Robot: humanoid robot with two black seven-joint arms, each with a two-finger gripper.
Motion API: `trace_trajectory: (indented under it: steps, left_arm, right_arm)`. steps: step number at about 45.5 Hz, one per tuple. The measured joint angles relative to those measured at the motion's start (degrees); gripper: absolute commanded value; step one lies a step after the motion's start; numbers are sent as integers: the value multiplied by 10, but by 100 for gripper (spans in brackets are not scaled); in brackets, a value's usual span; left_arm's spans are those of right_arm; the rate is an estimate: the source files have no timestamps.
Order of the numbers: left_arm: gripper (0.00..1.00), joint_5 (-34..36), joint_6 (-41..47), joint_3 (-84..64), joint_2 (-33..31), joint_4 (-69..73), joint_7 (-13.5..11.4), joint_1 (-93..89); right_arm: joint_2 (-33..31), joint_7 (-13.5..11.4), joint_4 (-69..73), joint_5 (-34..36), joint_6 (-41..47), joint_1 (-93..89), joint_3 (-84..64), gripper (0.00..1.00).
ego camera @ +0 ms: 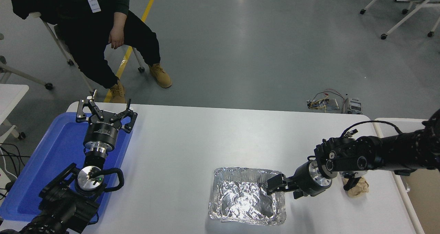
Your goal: Pick up foil plate and place in dustbin
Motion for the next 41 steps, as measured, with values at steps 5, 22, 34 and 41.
trace_trajectory:
  steps: [5, 22, 34, 41]
  left_arm:
    - [100, 0, 0, 0, 0, 0, 0, 0]
    - [100, 0, 0, 0, 0, 0, 0, 0]
    - [100, 0, 0, 0, 0, 0, 0, 0]
    - [100, 0, 0, 0, 0, 0, 0, 0]
  right_arm:
    - [7, 1, -3, -17, -8, -5, 0, 78]
    - [19, 2, -8, -57, -25, -12, -4, 25]
    - [20, 2, -8, -76, -28, -6, -10, 0]
    - [20, 2, -8, -83, -28, -1, -16, 0]
